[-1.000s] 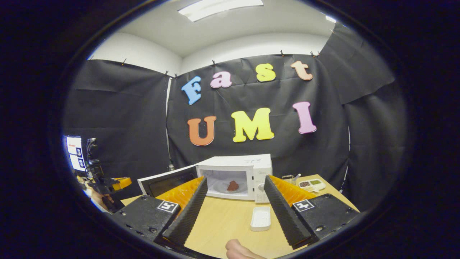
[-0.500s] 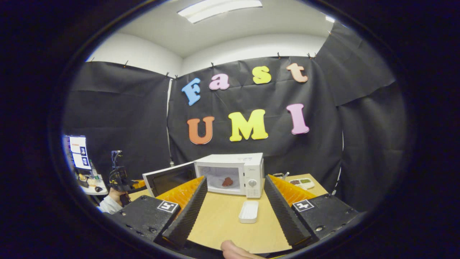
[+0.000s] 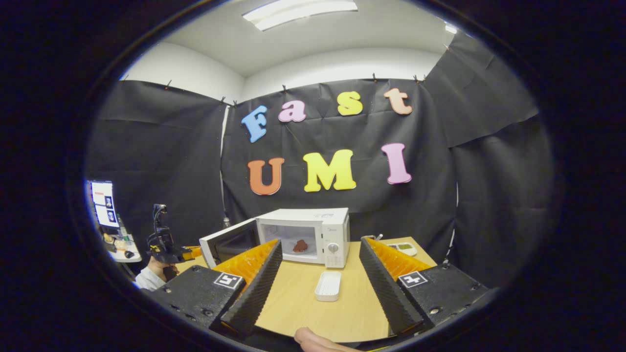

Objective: Open the microwave oven with the left hand, put the food in, and close the microwave oven.

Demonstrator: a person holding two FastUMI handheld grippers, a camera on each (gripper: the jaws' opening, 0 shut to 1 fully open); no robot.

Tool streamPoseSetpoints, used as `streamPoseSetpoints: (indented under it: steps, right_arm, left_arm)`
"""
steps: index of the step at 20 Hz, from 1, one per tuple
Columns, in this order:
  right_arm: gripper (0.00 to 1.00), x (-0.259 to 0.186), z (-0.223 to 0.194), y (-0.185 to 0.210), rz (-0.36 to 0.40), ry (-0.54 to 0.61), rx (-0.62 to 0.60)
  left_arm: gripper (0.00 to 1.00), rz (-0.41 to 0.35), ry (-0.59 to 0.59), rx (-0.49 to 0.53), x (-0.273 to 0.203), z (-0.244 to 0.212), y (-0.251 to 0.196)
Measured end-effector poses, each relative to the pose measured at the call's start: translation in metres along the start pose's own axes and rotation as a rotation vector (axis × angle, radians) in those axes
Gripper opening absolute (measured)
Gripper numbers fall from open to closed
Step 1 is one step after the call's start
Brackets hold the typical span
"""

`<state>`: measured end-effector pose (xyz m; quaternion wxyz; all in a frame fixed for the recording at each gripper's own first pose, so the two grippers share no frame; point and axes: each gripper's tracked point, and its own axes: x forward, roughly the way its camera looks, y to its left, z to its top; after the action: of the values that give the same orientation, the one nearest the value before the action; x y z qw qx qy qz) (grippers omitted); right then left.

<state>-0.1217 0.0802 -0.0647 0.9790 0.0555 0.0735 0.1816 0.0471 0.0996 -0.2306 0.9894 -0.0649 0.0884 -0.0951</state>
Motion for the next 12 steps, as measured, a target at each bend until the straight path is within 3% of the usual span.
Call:
streamPoseSetpoints:
  steps: [1,2,3,4,12]
  right_arm:
    - [0.89,-0.001,0.004,-0.003,-0.007,-0.01,0.001]
    - [1.0,-0.004,0.007,-0.006,-0.015,-0.021,0.006]
    - [0.9,-0.005,0.01,-0.009,-0.025,-0.029,0.014]
    - [1.0,-0.007,0.01,-0.014,-0.034,-0.034,0.019]
    - [1.0,-0.021,0.019,-0.045,-0.065,-0.071,0.066]
  left_arm:
    - [0.0,-0.016,0.005,0.007,0.005,-0.002,-0.01]
    - [0.0,-0.032,0.011,0.012,0.008,-0.005,-0.019]
    - [0.0,-0.05,0.018,0.011,0.013,-0.008,-0.03]
    - [0.0,-0.066,0.019,0.008,0.017,-0.01,-0.041]
    - [0.0,-0.198,0.02,0.021,0.062,-0.014,-0.131]
